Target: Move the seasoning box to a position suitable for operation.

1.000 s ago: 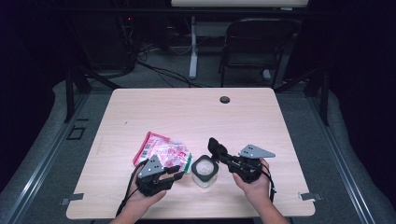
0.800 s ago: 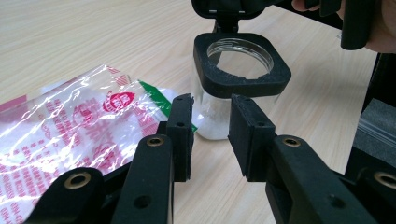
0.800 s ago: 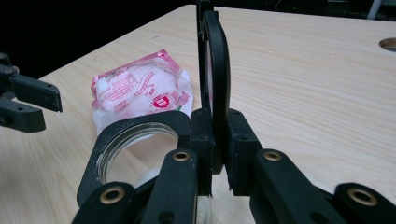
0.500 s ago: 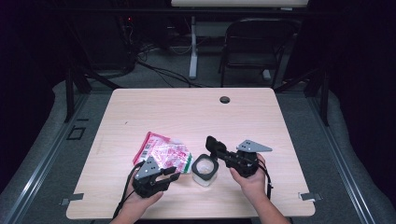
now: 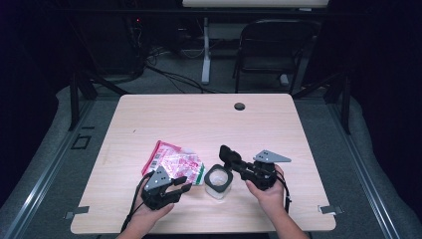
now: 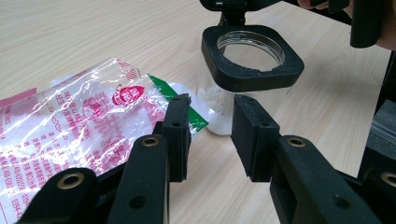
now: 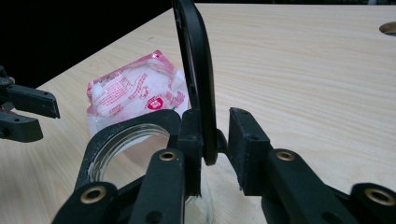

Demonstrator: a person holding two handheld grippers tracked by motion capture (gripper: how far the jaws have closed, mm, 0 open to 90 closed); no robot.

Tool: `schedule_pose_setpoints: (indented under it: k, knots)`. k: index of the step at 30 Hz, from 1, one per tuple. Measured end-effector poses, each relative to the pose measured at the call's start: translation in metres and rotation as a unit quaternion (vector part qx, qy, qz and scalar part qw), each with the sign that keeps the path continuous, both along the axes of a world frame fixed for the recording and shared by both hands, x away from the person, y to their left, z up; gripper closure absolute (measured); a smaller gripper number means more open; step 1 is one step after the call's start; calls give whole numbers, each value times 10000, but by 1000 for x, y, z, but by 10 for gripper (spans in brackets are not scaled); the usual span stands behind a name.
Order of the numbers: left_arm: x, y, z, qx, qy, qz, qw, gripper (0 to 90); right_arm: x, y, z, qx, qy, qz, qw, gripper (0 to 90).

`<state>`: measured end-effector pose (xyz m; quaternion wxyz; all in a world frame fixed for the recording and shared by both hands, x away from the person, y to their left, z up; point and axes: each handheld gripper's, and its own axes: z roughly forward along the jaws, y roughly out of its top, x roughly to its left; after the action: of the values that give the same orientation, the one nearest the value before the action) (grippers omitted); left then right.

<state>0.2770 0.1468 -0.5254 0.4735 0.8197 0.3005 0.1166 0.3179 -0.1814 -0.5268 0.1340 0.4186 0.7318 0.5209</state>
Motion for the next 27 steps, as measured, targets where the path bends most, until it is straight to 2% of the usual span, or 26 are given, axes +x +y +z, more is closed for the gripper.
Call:
schedule_pose_setpoints:
  k: [2,9,17,22,27]
  knots:
    - [1,0,0,-5,-1,-4,10000,673,-1,-1,0,-99,27,1,9999,737]
    - [4,-4,-2,25,47,-76,10000,672,-5,-5,0,-44,27,-5,10000,677]
    - [8,-9,-3,-25,0,-115,9999,630,-12,-11,0,5,13,-89,10000,662]
    - [12,-12,-4,-13,56,-168,9998,631,-16,-14,0,-4,43,-81,10000,647]
    - [15,-13,-6,-16,28,-111,9999,597,-19,-17,-2,5,63,-131,9999,637]
